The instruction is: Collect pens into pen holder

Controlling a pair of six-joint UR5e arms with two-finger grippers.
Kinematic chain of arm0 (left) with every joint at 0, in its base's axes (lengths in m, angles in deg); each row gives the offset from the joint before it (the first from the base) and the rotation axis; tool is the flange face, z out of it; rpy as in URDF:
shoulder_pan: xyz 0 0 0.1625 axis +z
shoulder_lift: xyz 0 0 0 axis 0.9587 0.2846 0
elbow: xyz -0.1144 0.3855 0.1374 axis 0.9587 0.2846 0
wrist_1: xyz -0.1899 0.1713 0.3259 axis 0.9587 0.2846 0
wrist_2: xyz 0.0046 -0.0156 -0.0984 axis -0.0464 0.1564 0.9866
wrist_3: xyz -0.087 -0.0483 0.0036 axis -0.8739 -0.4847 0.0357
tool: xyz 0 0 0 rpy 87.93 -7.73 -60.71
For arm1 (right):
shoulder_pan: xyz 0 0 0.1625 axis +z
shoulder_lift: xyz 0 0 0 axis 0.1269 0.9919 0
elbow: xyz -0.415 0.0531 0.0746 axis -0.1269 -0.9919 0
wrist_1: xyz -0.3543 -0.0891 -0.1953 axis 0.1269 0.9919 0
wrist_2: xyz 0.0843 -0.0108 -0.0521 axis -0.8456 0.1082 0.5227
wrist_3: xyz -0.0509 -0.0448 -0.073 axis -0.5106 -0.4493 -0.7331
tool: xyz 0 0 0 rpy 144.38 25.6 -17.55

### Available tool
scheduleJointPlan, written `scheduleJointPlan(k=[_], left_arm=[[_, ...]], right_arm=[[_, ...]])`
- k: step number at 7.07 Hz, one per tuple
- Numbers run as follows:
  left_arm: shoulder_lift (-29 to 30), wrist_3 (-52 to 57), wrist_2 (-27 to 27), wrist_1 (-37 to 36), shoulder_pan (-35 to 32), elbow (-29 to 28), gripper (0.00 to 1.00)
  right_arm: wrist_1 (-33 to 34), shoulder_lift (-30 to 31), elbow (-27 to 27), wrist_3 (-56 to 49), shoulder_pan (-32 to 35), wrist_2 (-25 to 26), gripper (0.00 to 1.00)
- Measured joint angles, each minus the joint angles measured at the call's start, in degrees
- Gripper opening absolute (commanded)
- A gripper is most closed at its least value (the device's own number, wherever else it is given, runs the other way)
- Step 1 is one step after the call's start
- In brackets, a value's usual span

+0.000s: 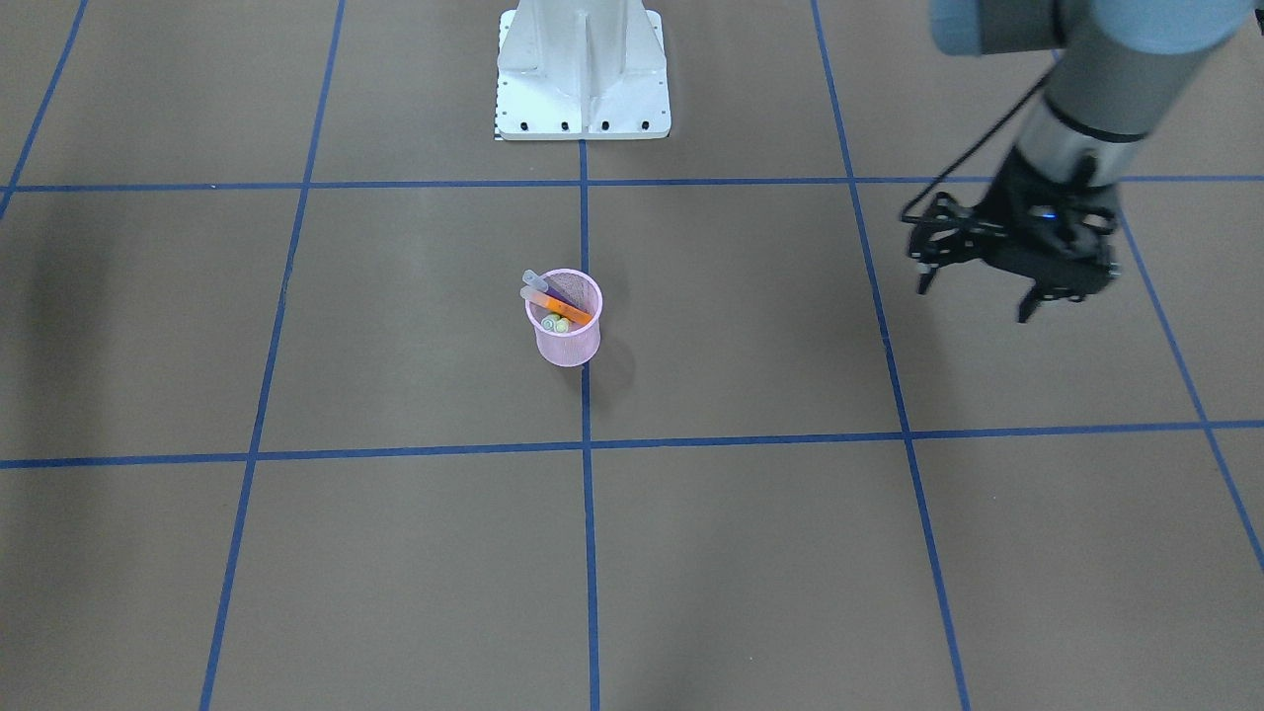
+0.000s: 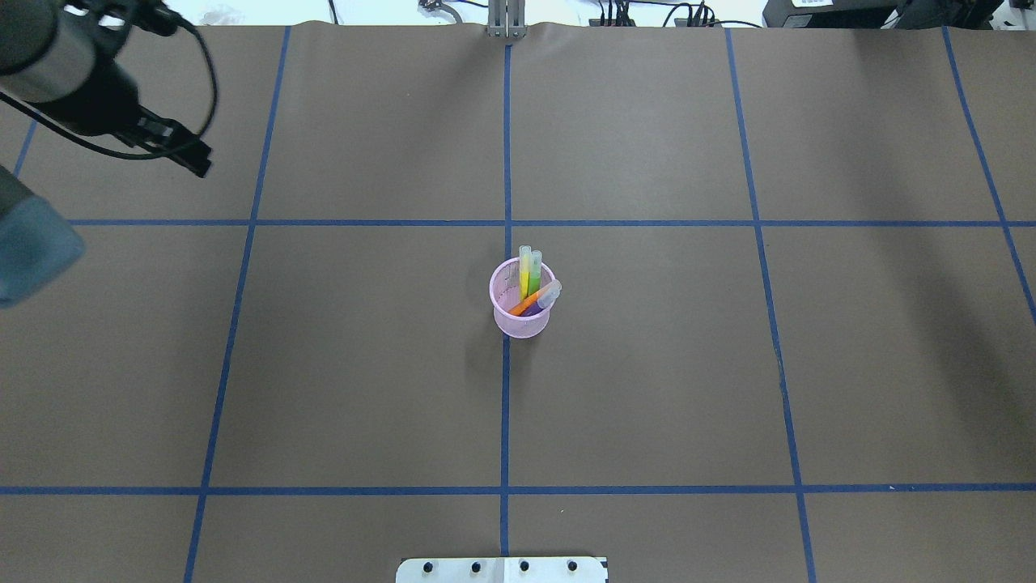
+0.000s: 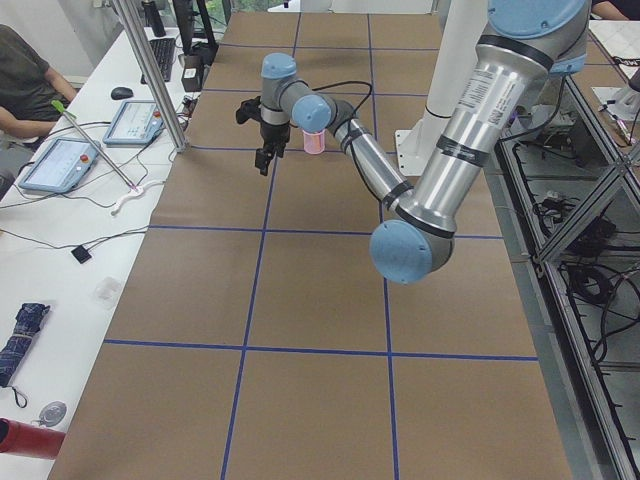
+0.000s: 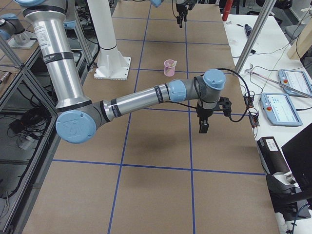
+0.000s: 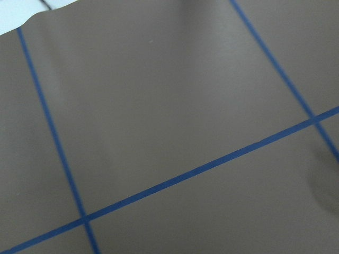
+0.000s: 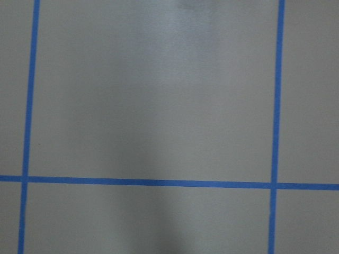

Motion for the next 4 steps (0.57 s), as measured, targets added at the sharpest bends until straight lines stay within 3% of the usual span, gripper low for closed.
scheduleJointPlan(k=[2,4], left_arm=[[-8.86,7.83,12.88,0.82,-12.65,-6.27,0.99],[-15.70,13.72,16.70,2.49,-19.04,-10.17,0.99]], right_arm=[[0.21,0.02,-4.88,-6.47,3.86,-0.56,1.00],[0.20,0.19,-8.00,-8.12,4.92,-0.57,1.00]])
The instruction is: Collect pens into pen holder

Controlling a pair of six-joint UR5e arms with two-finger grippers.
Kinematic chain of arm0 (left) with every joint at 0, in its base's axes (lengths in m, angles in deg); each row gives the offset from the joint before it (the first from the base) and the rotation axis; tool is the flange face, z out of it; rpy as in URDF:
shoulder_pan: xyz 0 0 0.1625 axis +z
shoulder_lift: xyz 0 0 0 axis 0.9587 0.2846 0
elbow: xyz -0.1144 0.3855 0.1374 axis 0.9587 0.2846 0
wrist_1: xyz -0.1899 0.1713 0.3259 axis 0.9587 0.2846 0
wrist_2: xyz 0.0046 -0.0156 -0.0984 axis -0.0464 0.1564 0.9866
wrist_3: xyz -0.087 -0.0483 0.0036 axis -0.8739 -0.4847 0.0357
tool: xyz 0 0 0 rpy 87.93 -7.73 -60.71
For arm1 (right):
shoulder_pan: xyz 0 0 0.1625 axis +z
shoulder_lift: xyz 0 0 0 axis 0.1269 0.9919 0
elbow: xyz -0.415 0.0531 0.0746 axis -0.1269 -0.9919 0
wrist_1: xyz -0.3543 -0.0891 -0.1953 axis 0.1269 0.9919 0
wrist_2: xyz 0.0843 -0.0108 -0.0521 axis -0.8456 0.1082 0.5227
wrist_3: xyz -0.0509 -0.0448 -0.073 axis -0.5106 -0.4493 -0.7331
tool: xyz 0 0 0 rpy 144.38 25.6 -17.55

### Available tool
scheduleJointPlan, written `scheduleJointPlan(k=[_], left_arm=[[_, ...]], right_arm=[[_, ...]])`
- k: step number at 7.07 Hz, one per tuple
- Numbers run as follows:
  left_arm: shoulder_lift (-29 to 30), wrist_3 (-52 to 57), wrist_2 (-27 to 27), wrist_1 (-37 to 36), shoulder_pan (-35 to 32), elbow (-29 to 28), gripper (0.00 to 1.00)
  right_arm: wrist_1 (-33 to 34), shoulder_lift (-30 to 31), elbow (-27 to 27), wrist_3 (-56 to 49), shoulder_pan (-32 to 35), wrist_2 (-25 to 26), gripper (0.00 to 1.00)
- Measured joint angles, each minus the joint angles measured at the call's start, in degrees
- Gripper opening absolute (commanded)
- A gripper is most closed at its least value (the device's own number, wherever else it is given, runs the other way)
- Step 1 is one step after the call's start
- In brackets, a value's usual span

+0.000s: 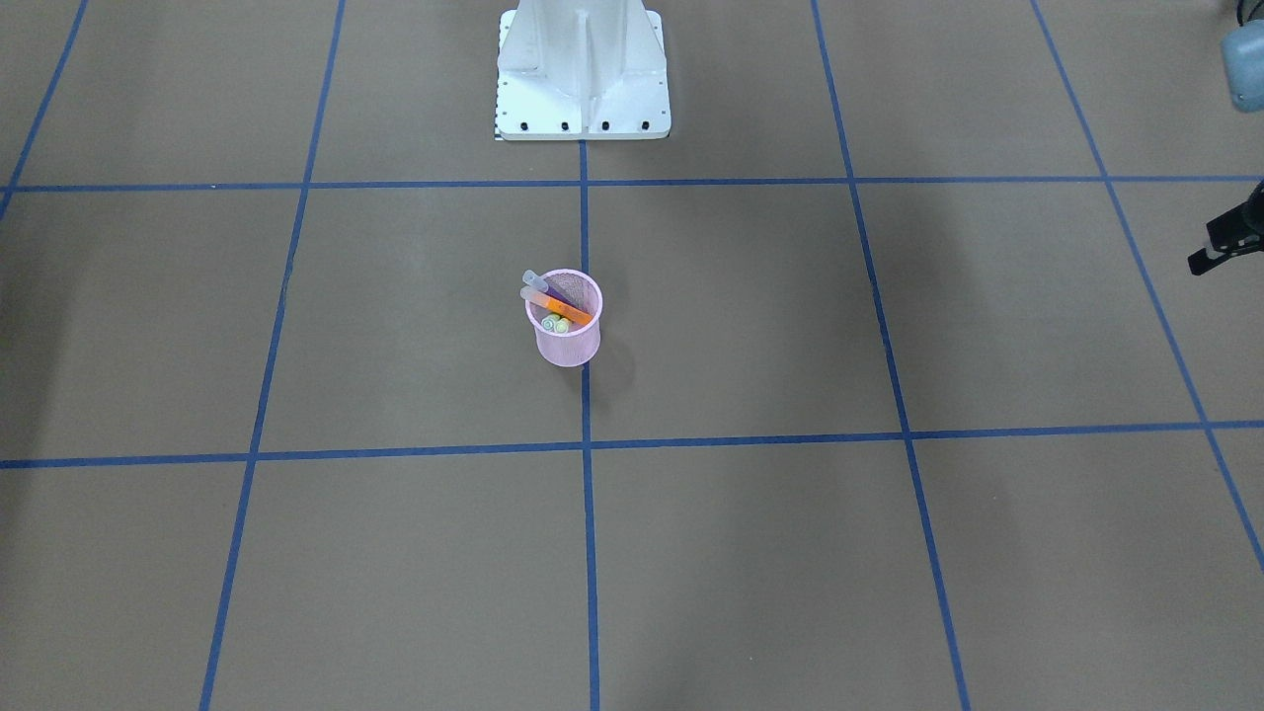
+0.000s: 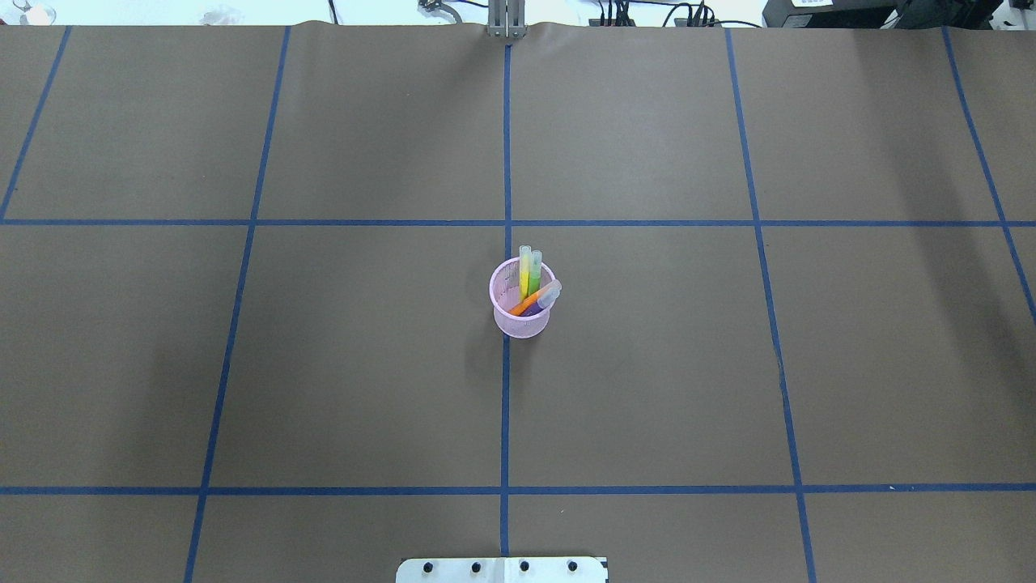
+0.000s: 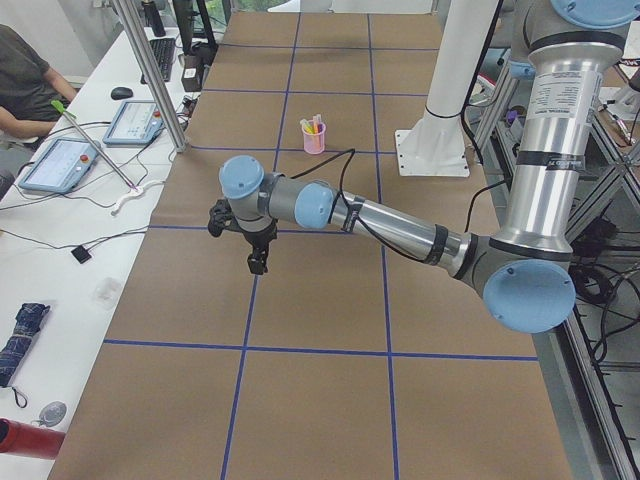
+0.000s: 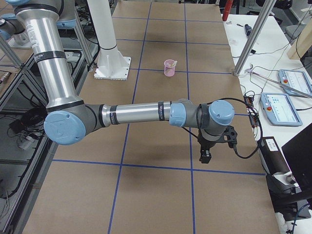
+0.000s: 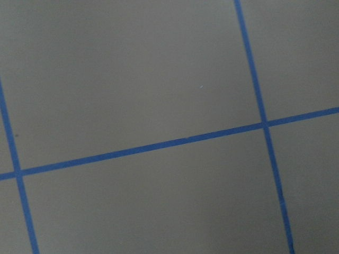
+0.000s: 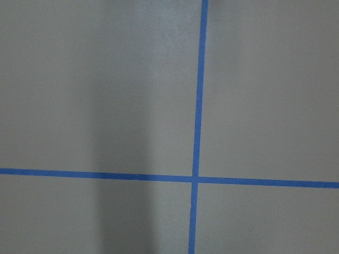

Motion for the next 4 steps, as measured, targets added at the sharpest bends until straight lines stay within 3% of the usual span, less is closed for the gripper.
scheduleJointPlan(k=[4], left_arm=[[-1.30,1.33,-2.75,0.68,-5.08,-3.72,0.99]], right_arm=[[-0.38,0.03,-0.68,-0.45,0.03,1.66,1.00]])
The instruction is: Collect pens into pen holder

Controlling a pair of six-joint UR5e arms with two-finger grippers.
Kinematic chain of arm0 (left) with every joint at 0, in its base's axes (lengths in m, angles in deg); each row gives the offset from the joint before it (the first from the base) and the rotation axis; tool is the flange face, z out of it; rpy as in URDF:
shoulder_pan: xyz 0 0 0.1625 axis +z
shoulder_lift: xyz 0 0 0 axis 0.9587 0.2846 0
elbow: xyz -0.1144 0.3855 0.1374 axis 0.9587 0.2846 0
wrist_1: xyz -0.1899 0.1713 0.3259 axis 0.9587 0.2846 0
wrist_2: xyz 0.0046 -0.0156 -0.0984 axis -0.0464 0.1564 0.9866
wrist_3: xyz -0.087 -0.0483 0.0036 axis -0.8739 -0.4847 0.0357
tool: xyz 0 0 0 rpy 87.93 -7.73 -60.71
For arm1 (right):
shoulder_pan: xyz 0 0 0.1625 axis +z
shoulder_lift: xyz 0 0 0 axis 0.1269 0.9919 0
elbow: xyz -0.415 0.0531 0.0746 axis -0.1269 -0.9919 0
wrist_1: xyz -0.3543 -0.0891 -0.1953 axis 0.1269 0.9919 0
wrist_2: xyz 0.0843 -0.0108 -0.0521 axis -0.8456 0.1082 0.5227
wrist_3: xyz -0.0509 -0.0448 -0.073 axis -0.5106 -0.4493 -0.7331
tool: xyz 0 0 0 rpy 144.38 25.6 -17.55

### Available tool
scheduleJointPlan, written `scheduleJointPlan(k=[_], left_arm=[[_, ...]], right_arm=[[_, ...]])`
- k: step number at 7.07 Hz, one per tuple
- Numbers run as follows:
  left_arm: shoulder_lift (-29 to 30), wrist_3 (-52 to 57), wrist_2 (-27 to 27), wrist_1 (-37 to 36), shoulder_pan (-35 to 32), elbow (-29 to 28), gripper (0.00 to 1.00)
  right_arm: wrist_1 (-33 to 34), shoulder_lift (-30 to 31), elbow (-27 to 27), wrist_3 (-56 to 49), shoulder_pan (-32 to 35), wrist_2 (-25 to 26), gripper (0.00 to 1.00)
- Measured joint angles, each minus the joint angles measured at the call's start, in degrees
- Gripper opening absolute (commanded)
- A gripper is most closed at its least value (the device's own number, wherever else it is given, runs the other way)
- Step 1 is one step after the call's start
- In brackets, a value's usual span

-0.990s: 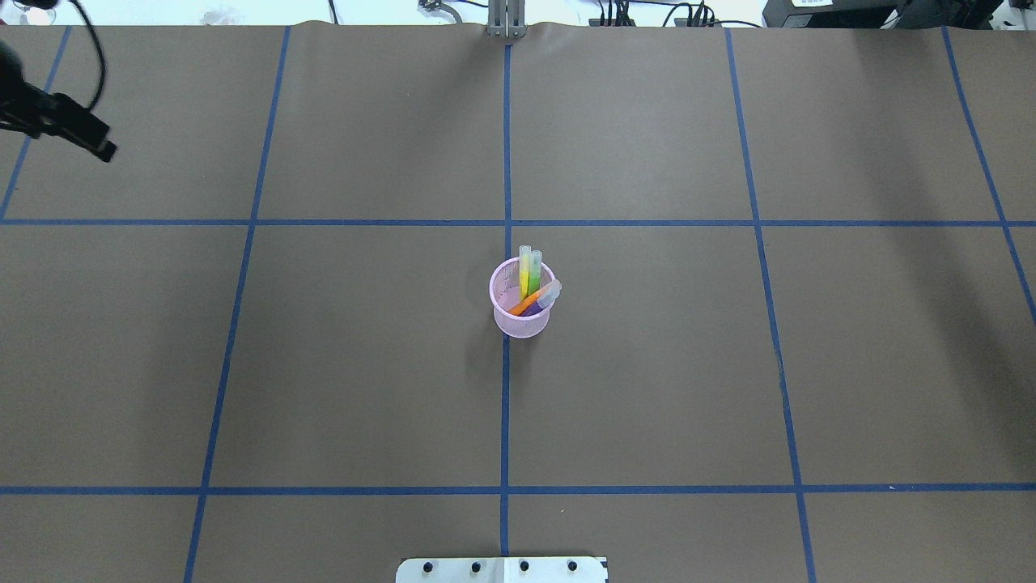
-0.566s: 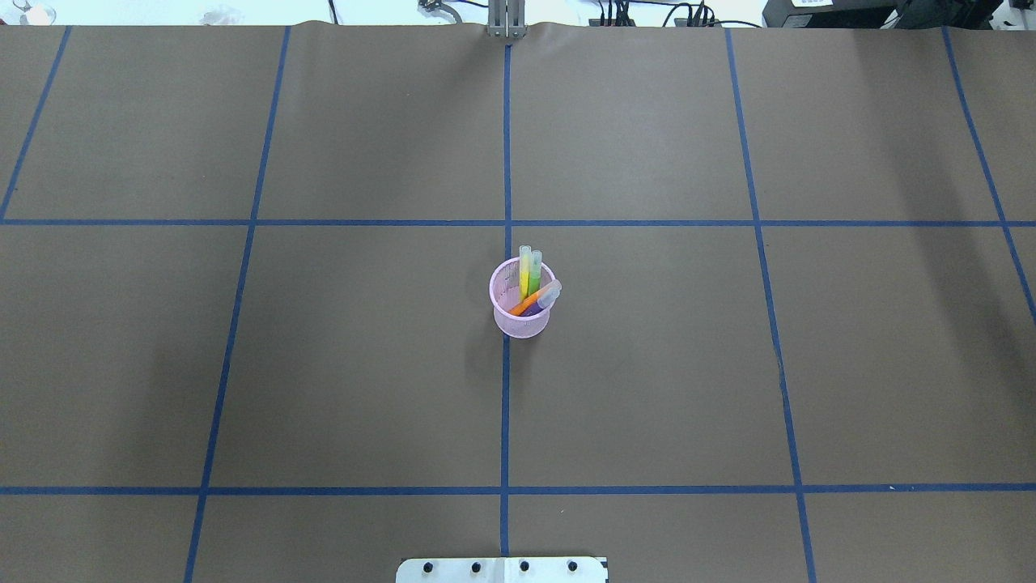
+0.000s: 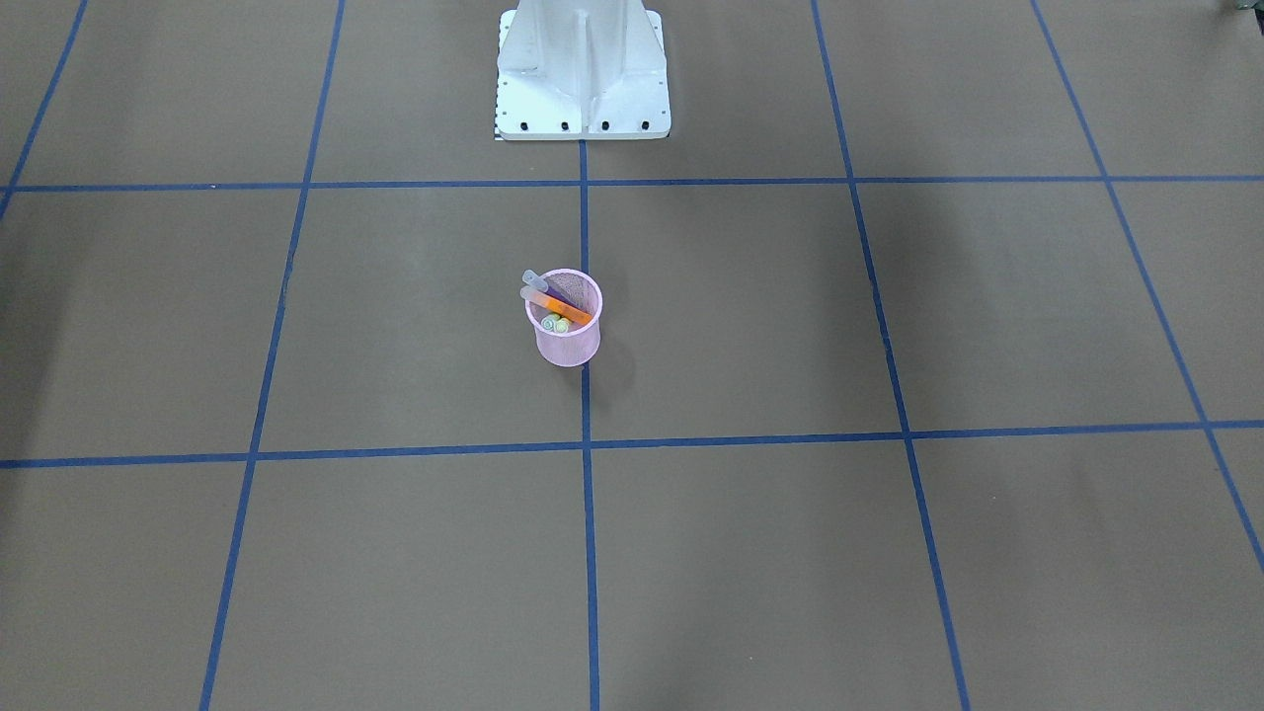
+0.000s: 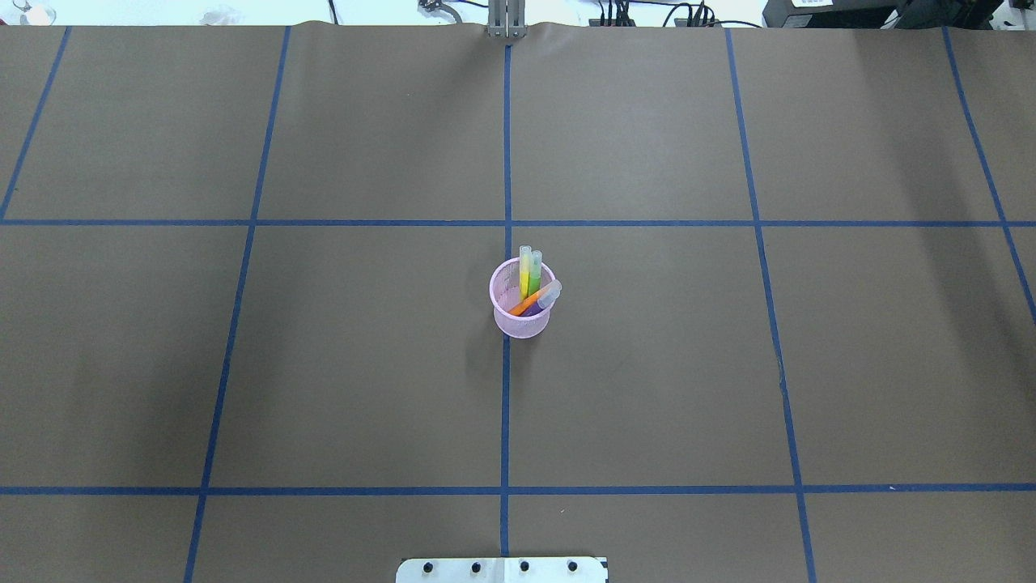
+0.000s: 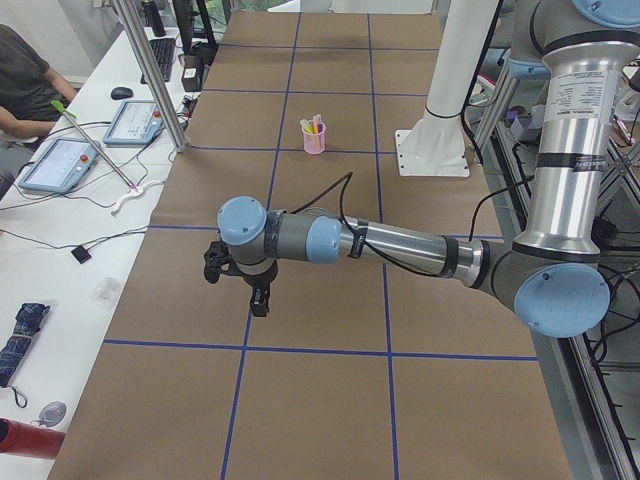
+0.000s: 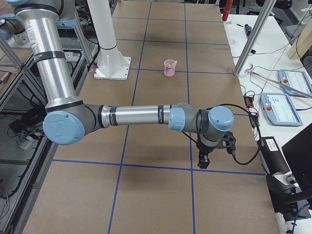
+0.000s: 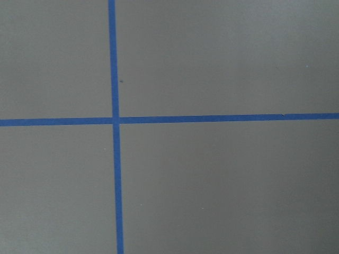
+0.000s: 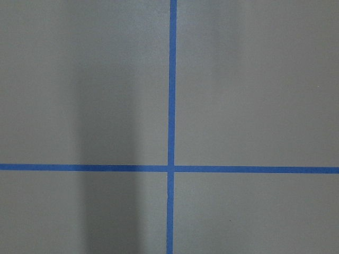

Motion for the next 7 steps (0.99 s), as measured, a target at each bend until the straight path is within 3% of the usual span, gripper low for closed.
scheduleJointPlan(k=[7], left_arm=[[-0.26,-0.07,-2.14,0.08,-0.15,-0.03,0.99]], right_arm=[[-0.16,0.98,2.17,-0.87,-2.04,0.59,1.00]])
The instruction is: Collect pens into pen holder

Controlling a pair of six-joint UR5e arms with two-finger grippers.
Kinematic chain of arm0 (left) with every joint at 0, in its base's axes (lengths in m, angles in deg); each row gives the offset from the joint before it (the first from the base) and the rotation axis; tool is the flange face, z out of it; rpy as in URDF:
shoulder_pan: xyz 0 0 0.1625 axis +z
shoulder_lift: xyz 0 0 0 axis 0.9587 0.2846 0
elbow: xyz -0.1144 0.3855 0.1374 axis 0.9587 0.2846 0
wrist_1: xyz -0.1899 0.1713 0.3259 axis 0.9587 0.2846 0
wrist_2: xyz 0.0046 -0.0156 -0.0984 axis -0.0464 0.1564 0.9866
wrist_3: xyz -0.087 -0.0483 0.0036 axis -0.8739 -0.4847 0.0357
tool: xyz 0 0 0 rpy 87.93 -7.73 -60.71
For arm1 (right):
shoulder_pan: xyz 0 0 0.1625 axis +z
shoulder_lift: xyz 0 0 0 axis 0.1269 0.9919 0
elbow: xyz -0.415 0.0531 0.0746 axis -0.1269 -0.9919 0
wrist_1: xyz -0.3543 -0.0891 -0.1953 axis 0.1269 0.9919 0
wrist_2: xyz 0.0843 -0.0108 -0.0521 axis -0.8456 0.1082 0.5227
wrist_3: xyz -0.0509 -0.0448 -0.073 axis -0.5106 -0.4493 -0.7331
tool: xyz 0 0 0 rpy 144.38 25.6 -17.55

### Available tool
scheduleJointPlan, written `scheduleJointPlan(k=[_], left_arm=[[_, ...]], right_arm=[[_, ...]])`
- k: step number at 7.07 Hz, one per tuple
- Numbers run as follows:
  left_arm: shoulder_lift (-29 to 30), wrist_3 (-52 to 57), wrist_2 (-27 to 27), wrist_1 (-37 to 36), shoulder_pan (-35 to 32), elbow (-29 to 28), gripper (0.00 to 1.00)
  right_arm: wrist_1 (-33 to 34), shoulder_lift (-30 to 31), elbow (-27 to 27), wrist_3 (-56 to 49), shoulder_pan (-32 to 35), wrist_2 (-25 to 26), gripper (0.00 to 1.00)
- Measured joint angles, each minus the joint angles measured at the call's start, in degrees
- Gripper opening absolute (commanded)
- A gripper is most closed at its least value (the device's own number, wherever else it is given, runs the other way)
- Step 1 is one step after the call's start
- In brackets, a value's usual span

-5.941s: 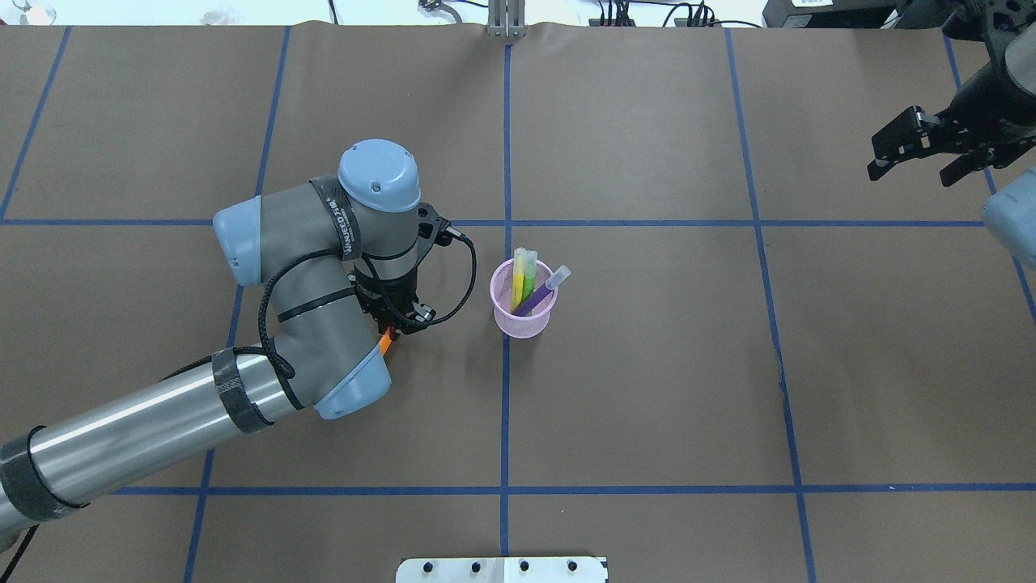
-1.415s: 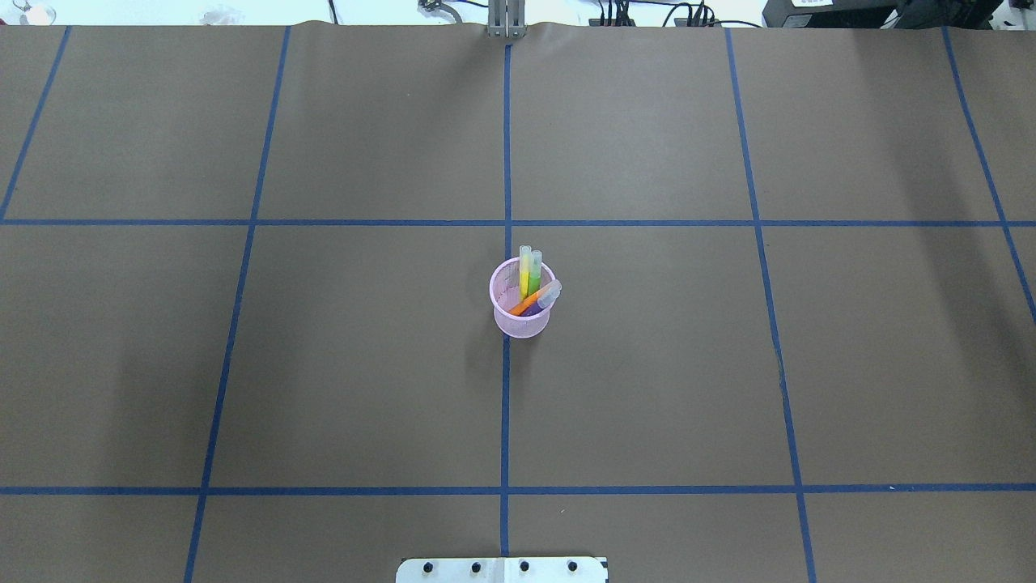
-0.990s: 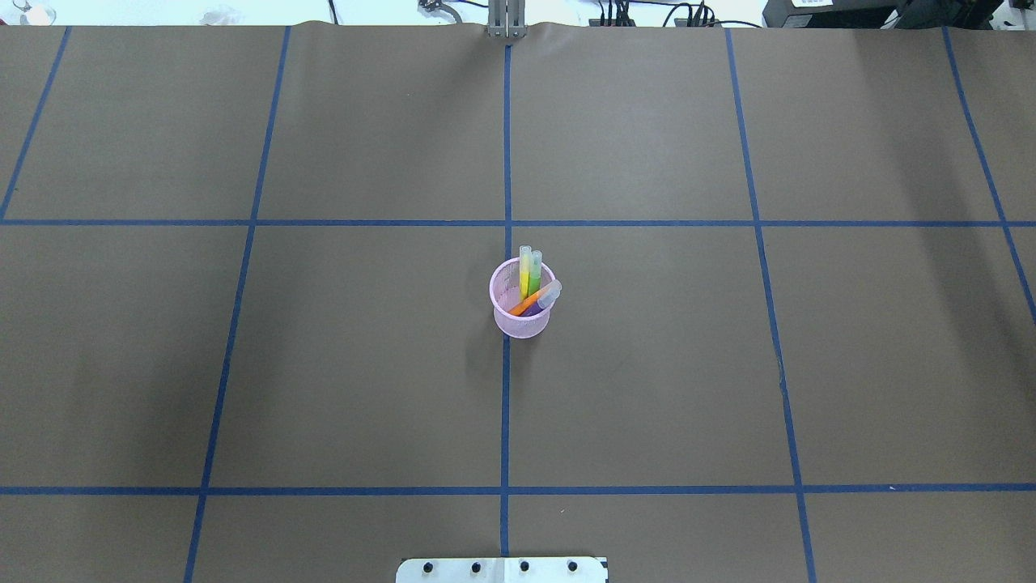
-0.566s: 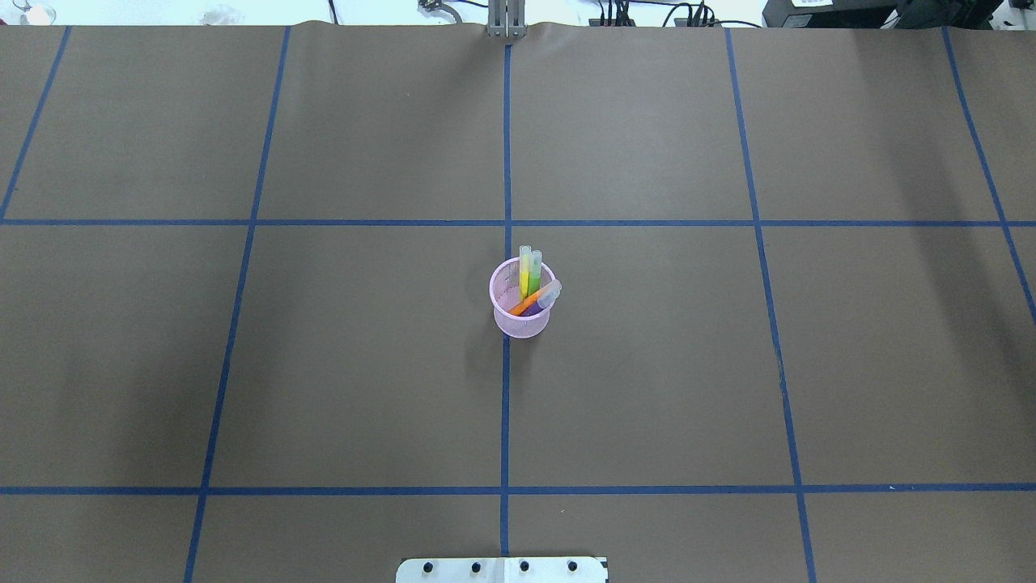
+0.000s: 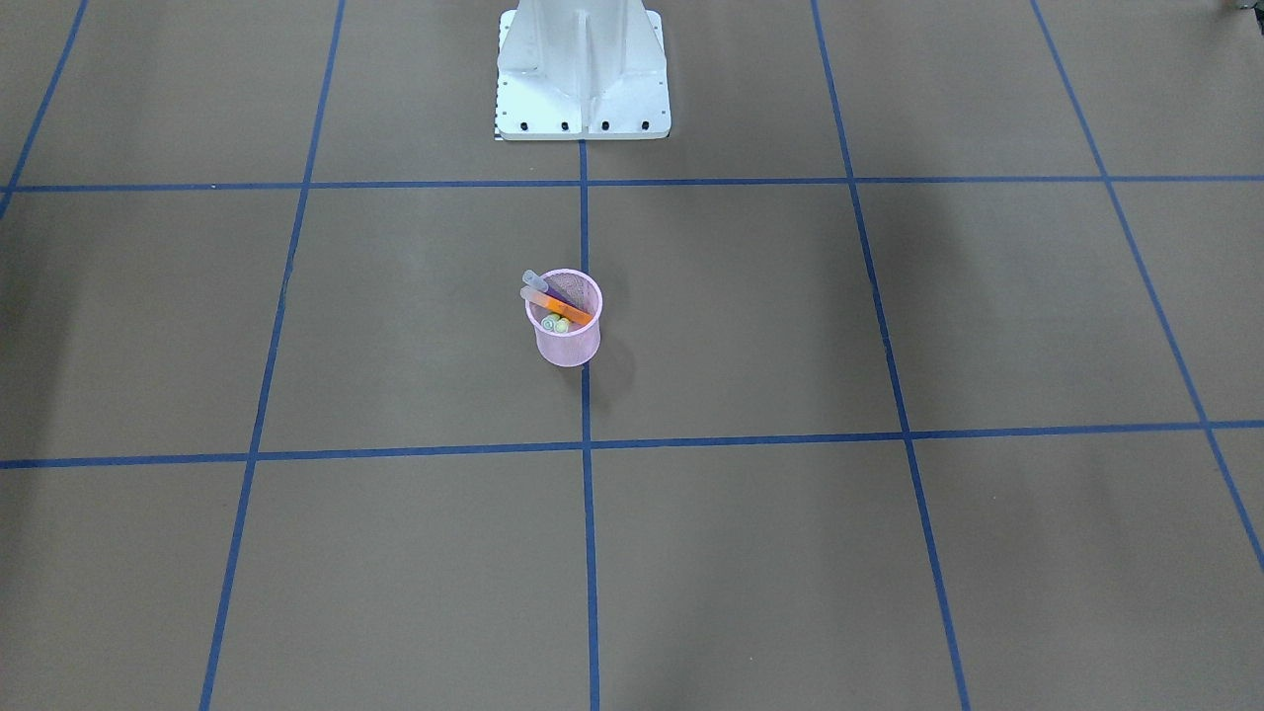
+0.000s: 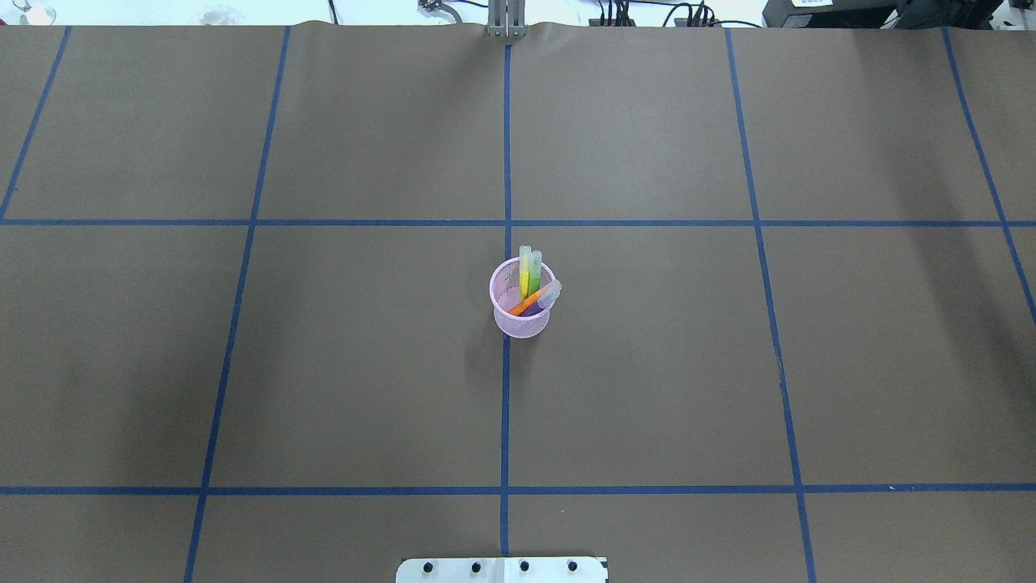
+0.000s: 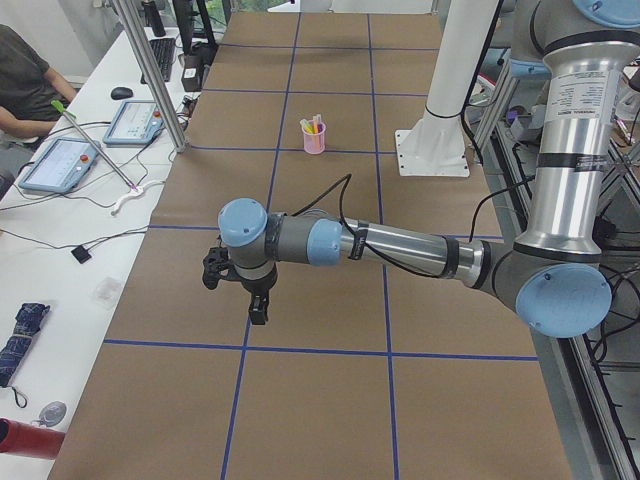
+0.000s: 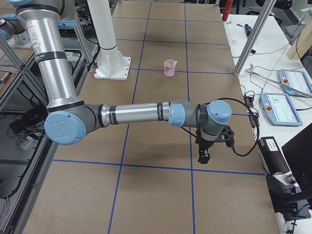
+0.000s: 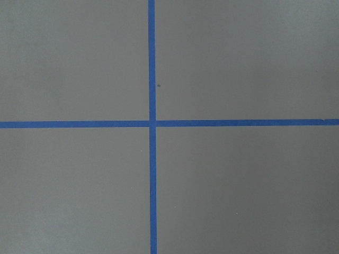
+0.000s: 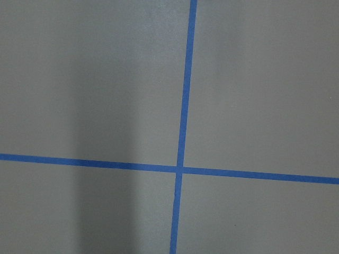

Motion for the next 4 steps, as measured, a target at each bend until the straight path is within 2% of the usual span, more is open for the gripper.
scheduleJointPlan(k=[4], left_arm=[[-4.18,-0.20,0.30,0.91,-0.03,3.83,0.99]], right_arm=[[-0.11,0.44,0.07,-0.05,-0.12,0.04,1.00]])
